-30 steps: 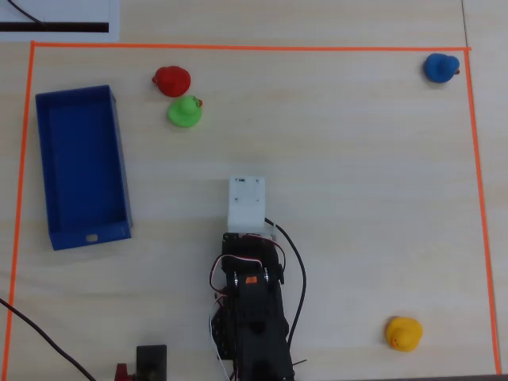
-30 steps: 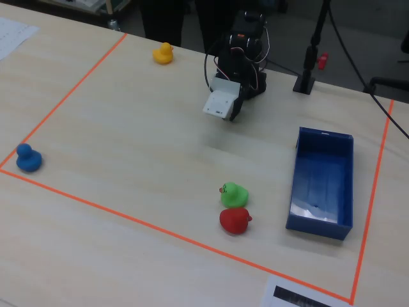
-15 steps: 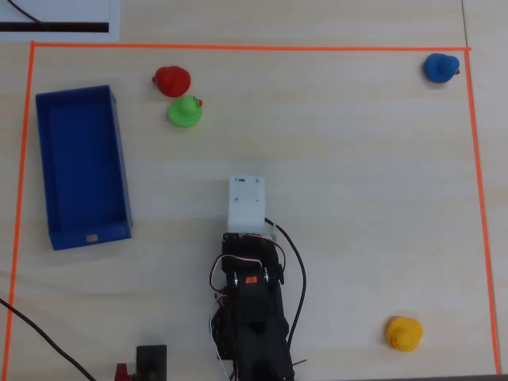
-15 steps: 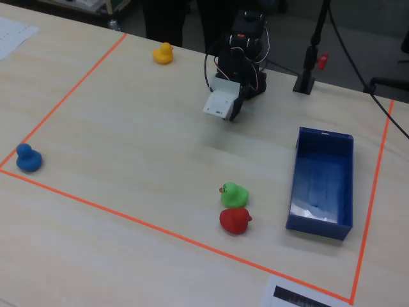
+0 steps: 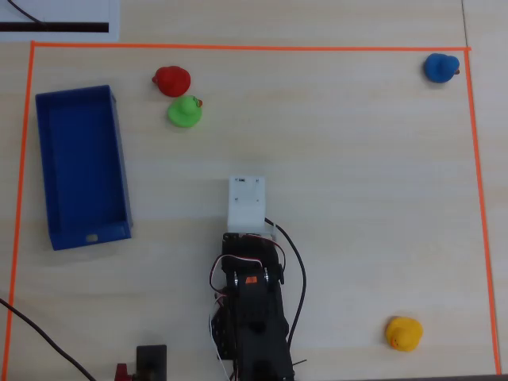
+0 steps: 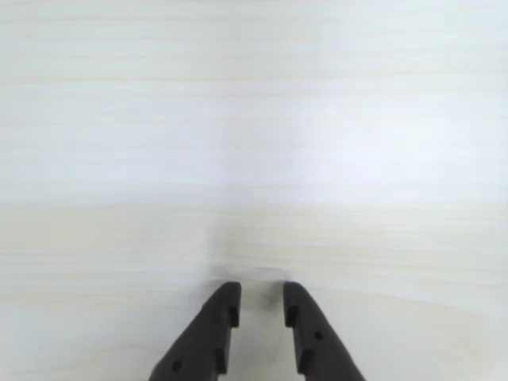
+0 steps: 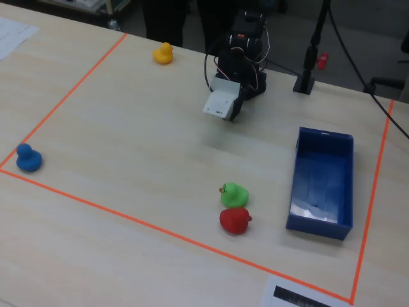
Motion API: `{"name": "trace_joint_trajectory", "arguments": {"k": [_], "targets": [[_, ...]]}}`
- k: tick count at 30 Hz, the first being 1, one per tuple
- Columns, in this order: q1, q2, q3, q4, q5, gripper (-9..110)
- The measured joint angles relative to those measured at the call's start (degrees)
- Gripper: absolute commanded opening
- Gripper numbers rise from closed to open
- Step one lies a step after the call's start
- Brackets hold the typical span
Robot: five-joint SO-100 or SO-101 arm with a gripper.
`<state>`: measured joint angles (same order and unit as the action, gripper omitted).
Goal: Grasp yellow duck and put it into box.
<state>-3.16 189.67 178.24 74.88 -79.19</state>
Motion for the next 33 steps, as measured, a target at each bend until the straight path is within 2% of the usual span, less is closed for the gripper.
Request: {"name": "trace_joint_trajectory", "arguments": {"k": [13,16,24,28,33], "targets": [[0.0,0.0,0.0,0.0,0.0,6],[0.9,0.0,0.0,0.0,0.0,0],[1.1,0.0,0.0,-0.1,0.0,0],[1.1,-0.1,0.4,-11.2,-0.9,0],[6.1,-8.3,0.1,-36.7,2.6,0]]}}
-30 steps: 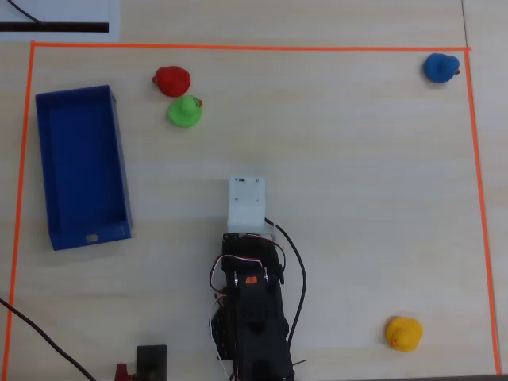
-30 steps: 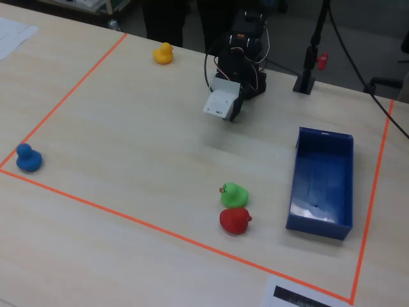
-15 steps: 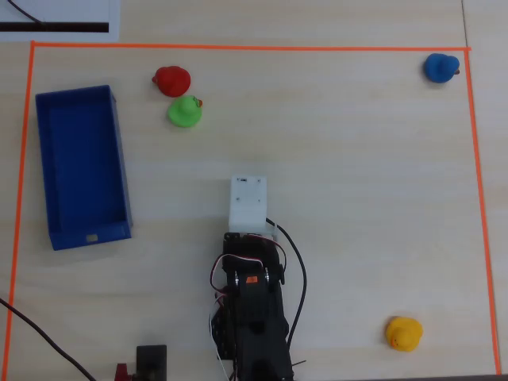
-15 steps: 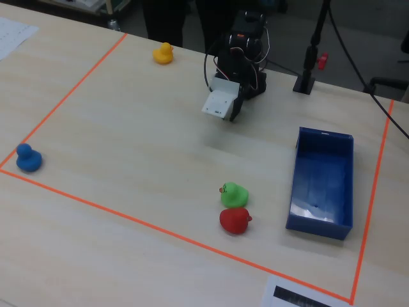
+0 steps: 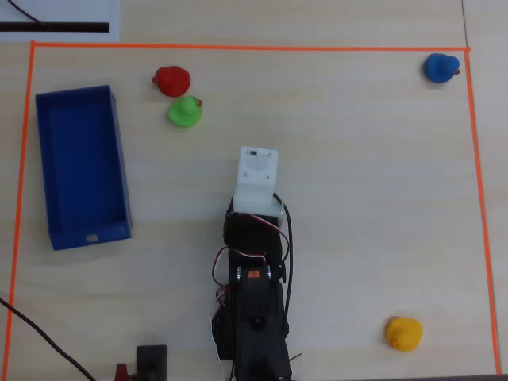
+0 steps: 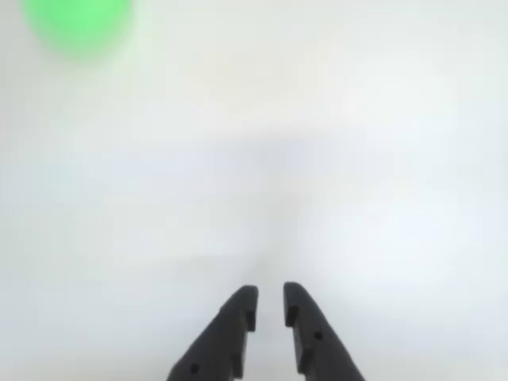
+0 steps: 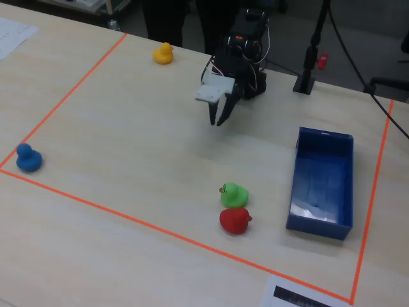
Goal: Grasp yellow duck and put it into box.
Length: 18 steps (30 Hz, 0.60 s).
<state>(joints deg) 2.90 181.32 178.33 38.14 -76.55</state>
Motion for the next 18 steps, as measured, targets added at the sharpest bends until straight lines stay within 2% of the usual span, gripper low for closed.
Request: {"name": "trace_joint_trajectory", "arguments": {"k": [3,6,11,18], "targets": [[4.0,-11.6,-5.4,-15.3,2.7,0],[9.9,-24.8,-18.0,-24.3,6.3,0],[24.0,-47.5,-40.1,-29.0,7.6,0],[48.0,-63.5,-54.5,-35.8,4.0,0]]}}
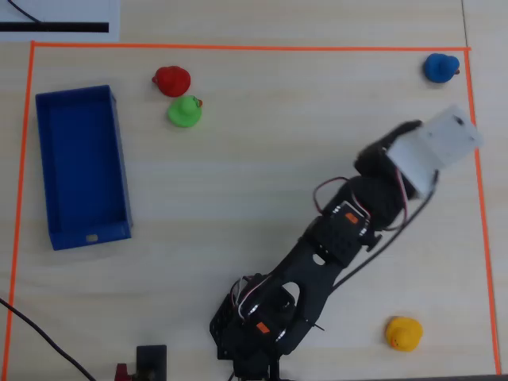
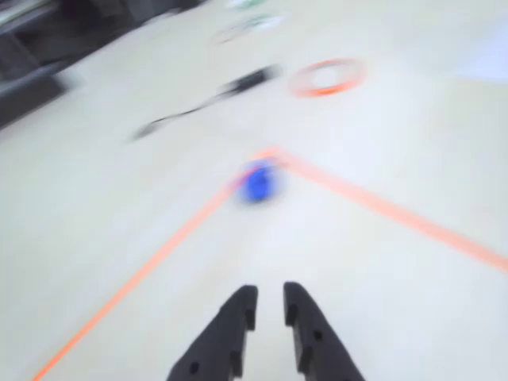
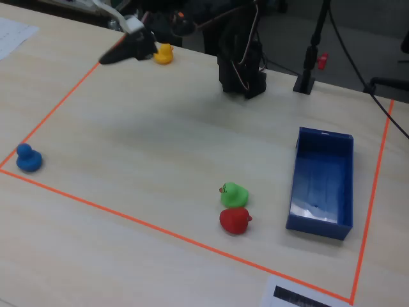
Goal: Grasp yellow duck and put it into box.
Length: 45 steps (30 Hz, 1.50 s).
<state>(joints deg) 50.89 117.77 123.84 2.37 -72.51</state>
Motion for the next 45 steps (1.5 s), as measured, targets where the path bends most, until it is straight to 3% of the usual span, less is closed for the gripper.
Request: {"name": "trace_joint_trajectory", "arguments": {"k": [11,17,27,34,45], "targets": [[37.1,0.1,-3.5,16.5,-4.7,0],[49.6,6.8,4.9,22.9,-9.0,12],[54.3,4.4,8.1,27.9,-13.4,24],[55.5,-6.6,1.6,34.9,-15.4,28],[59.7,-19.5,-3.5,34.2,-24.3,31]]}}
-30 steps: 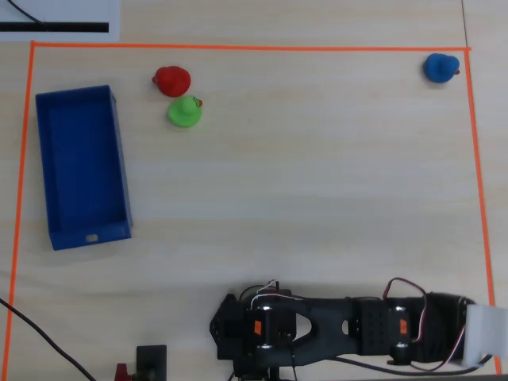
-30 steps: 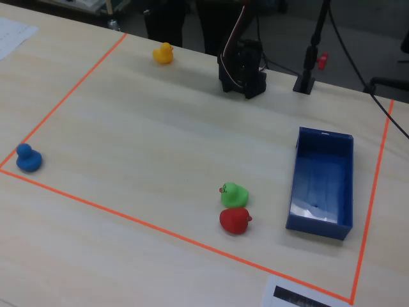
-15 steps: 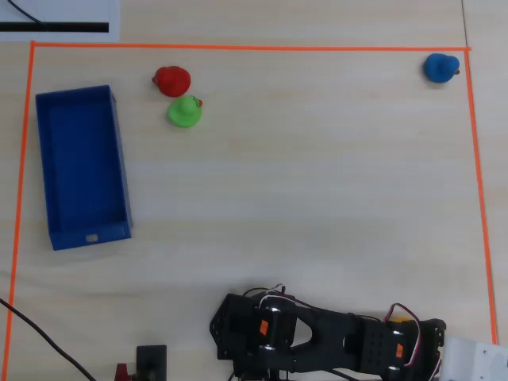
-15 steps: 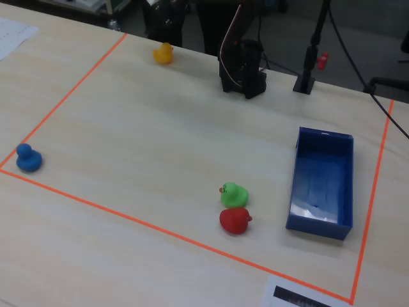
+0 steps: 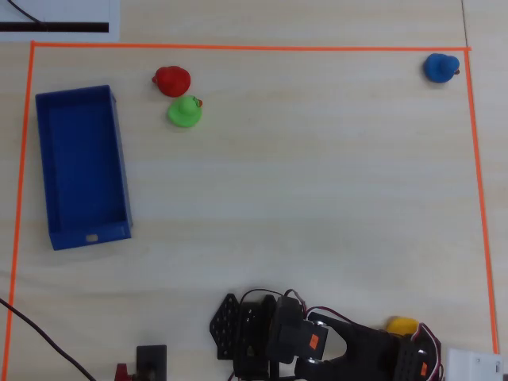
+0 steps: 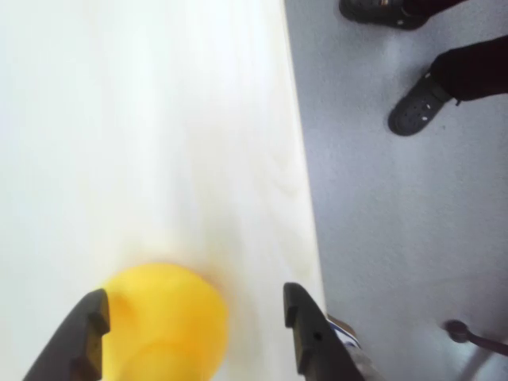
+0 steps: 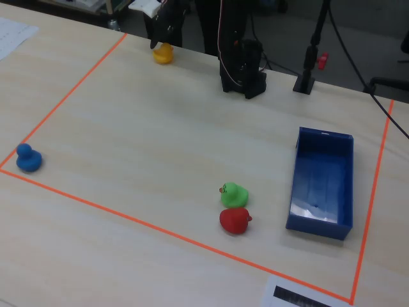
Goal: Grasp yellow duck and put it into box.
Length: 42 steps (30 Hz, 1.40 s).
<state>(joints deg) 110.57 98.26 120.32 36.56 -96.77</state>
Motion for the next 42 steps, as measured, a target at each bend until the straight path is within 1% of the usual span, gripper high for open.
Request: {"name": "trace_joint_trajectory", "arguments": {"k": [3,8,11,14,18,25,30,34,42], "targets": [[1.3,-0.3,1.9,-4.2,-3.9,31],[2.2,-0.3,10.5,-12.8,-9.4,32],[2.1,1.2,13.8,-14.8,-9.9,32],[-0.2,3.3,14.1,-14.6,-7.8,32],[-4.4,8.4,14.1,-8.1,-3.6,32],[-9.8,21.1,14.9,9.6,0.8,31],[-8.9,27.9,15.0,20.3,0.8,31],[-6.2,28.6,15.0,21.8,-0.6,31],[-0.6,26.0,14.2,18.7,-4.4,31]]}}
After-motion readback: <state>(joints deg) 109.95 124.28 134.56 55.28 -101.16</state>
